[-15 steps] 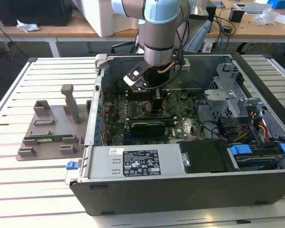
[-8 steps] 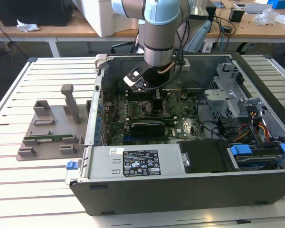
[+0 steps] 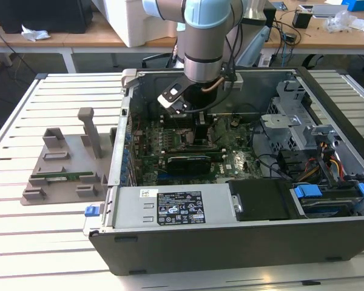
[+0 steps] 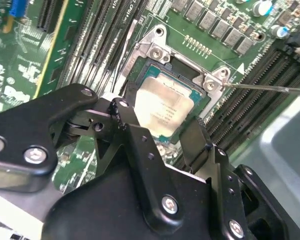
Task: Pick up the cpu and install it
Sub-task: 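Place the cpu into insertion slot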
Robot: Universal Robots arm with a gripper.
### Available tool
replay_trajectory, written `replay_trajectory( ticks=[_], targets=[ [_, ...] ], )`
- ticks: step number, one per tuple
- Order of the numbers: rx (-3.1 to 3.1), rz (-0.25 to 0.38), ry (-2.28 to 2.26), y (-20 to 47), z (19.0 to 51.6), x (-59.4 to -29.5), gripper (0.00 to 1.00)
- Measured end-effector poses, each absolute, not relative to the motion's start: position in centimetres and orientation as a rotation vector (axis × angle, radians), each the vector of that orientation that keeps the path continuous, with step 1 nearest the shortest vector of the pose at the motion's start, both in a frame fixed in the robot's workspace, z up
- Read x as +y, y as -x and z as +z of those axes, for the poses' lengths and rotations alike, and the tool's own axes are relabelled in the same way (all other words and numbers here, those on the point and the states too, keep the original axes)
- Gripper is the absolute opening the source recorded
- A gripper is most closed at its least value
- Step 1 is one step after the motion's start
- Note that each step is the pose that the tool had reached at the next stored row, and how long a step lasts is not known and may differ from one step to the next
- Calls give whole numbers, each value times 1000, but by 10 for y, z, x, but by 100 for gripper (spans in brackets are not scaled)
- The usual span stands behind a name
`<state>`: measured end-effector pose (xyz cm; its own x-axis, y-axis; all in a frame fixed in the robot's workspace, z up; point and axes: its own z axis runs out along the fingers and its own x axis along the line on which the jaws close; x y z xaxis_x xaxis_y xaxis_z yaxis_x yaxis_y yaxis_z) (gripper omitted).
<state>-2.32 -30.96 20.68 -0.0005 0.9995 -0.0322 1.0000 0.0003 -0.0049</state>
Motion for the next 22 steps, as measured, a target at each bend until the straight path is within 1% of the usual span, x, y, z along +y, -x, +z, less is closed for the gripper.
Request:
replay_trajectory(
  ticks=[5, 6, 7, 8, 9, 10, 11, 13, 14, 17, 18, 22],
  targets=[
    [2209, -40, -2207, 23, 217, -310, 62],
    [2209, -40, -2207, 23, 216, -309, 60],
    [2209, -40, -2207, 23, 217, -310, 53],
    [2209, -40, -2207, 24, 217, -310, 53],
    [2209, -40, -2208, 24, 217, -310, 41],
    [2209, -40, -2208, 24, 216, -310, 41],
    [2209, -39, -2208, 24, 216, -310, 35],
    [2209, -39, -2208, 24, 216, -310, 35],
    [2209, -39, -2208, 24, 216, -310, 33],
    [2209, -39, -2208, 25, 215, -310, 14],
    [2209, -39, -2208, 25, 215, -310, 11],
    [2209, -39, -2208, 28, 213, -310, 11]
  ],
)
